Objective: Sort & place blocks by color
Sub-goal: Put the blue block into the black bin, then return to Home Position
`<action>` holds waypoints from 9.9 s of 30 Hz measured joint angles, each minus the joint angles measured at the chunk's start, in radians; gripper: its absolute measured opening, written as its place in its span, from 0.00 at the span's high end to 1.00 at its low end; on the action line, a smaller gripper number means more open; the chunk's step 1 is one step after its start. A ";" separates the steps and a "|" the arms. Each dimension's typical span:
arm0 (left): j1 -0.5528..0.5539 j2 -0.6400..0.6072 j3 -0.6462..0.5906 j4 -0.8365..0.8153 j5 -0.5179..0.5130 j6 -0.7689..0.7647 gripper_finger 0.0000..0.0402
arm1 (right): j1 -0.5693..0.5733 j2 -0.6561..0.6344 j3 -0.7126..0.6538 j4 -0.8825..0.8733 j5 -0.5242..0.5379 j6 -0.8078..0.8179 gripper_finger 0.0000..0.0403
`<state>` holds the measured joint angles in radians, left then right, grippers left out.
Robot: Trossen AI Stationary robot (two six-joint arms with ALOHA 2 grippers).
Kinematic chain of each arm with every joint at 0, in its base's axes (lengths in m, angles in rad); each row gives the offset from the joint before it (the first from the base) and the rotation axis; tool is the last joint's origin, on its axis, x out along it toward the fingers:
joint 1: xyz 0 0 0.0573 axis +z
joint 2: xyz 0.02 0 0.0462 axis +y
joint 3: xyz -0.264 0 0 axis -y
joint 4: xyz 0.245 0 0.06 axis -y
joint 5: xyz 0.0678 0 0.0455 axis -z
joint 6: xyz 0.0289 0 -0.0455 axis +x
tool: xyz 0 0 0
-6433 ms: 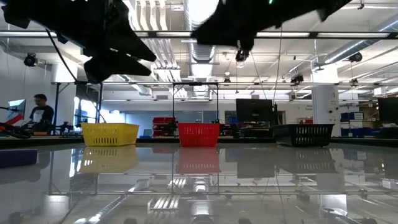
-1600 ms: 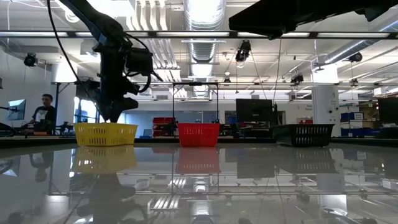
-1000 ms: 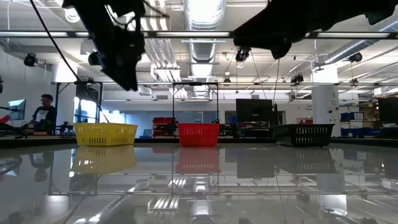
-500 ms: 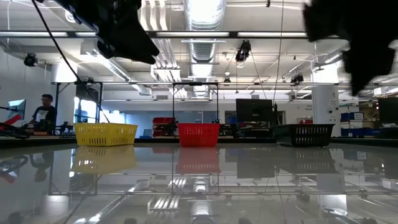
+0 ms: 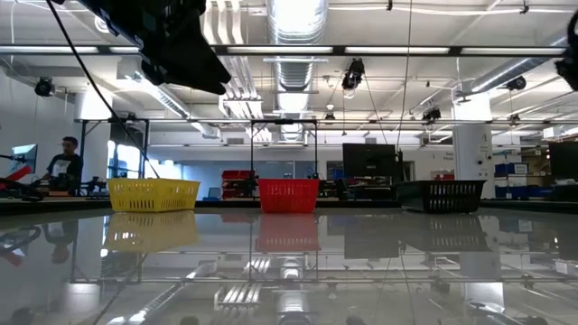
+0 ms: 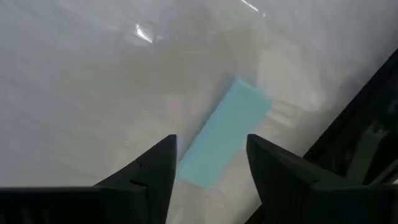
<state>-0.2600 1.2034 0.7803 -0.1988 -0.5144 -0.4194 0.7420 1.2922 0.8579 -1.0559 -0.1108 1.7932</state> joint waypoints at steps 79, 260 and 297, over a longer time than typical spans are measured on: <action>0.003 0.006 0.001 0.060 -0.017 0.011 0.55 | -1.179 -0.013 -0.066 0.440 0.705 -1.231 0.56; 0.109 -1.119 -0.757 0.197 0.456 0.352 0.97 | -0.701 -1.270 -0.847 1.092 0.216 -1.845 0.92; 0.109 -1.119 -0.756 0.198 0.457 0.352 0.97 | -0.701 -1.270 -0.848 1.091 0.216 -1.845 0.92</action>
<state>-0.1508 0.0848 0.0238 -0.0006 -0.0578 -0.0677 0.0414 0.0223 0.0101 0.0353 0.1047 -0.0521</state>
